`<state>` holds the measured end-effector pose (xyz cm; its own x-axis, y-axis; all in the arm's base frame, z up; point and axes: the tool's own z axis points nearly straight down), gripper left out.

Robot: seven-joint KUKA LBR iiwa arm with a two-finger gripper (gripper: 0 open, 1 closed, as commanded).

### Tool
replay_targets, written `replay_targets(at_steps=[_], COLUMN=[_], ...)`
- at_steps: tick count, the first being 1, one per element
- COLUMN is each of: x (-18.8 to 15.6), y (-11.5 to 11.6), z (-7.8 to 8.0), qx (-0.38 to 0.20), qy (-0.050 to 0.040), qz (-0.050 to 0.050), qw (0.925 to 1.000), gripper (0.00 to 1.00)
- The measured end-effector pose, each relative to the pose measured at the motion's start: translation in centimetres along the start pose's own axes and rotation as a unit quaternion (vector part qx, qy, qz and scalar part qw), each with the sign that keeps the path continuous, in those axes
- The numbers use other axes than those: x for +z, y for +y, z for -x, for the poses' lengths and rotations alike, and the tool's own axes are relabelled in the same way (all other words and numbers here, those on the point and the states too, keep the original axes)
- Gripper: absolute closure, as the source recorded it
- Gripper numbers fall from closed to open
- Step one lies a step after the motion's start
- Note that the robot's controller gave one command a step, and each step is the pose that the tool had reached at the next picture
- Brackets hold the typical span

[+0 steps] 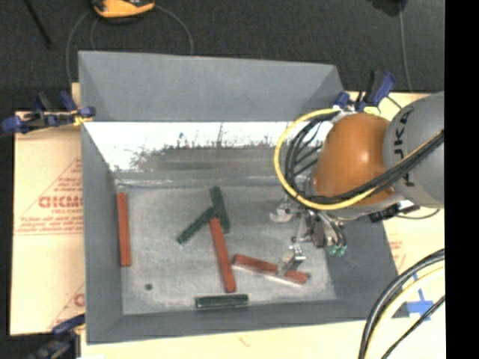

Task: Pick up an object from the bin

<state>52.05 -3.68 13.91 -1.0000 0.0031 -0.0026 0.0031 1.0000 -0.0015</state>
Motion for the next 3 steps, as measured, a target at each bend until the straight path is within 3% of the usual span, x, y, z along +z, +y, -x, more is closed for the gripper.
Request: replay_targets(at_steps=[1, 2, 3], x=[0.0, 6.1, 6.1], y=[0.0, 0.6, 0.6], z=[0.0, -3.8, -3.8], qx=[0.0, 0.092, 0.092], qy=[0.0, -0.0001, -0.0001], qz=[0.0, 0.002, 0.002], qw=[1.0, 0.9957, 0.9958], gripper=[0.0, 1.0, 1.0])
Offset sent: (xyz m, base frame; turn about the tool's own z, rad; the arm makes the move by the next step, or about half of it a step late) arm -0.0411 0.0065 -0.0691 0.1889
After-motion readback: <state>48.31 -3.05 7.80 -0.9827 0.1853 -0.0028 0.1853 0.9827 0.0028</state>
